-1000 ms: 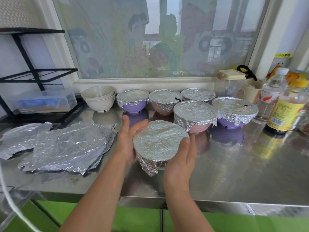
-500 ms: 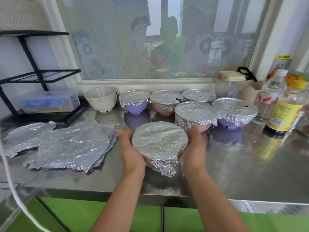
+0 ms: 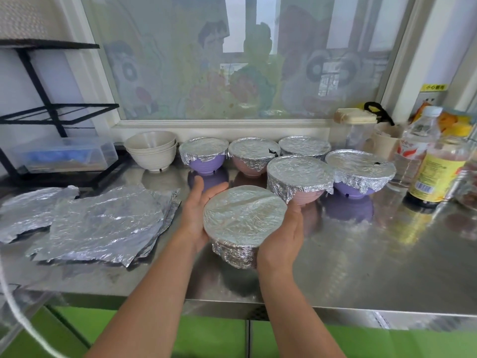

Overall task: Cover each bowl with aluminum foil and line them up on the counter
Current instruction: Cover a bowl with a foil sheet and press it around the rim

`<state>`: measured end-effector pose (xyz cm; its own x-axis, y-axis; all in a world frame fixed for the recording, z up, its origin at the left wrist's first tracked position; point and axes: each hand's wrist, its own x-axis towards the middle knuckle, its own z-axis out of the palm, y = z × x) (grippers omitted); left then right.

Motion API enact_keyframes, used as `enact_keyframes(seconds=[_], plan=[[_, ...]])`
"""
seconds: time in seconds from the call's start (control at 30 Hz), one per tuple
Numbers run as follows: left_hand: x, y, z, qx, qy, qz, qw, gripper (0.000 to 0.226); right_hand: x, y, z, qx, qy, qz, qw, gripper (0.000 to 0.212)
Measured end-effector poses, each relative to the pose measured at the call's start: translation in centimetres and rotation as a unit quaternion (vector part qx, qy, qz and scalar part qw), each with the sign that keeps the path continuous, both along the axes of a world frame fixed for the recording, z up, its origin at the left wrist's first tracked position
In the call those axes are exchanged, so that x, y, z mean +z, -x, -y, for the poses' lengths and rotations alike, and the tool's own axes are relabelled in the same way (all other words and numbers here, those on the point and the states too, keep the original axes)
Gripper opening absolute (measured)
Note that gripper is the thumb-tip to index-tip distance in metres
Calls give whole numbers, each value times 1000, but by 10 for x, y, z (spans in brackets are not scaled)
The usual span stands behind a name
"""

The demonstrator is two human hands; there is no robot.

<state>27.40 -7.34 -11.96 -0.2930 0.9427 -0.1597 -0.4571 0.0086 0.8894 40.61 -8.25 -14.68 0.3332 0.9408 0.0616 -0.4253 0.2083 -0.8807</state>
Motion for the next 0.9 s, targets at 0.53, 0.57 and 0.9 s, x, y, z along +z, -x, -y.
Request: enact_keyframes(seconds=[0.53,0.57,0.9], plan=[[-8,0,7,55,-22,1,998,69,-11,-6,16,2,-83,149,985,73],[-9,-2,8,60,-20,-1,998,67,-9,-3,13,-1,-77,152,985,72],[-11,-30,17,95,-56,-1,994,55,-11,-6,-13,-5,-40,58,997,68]])
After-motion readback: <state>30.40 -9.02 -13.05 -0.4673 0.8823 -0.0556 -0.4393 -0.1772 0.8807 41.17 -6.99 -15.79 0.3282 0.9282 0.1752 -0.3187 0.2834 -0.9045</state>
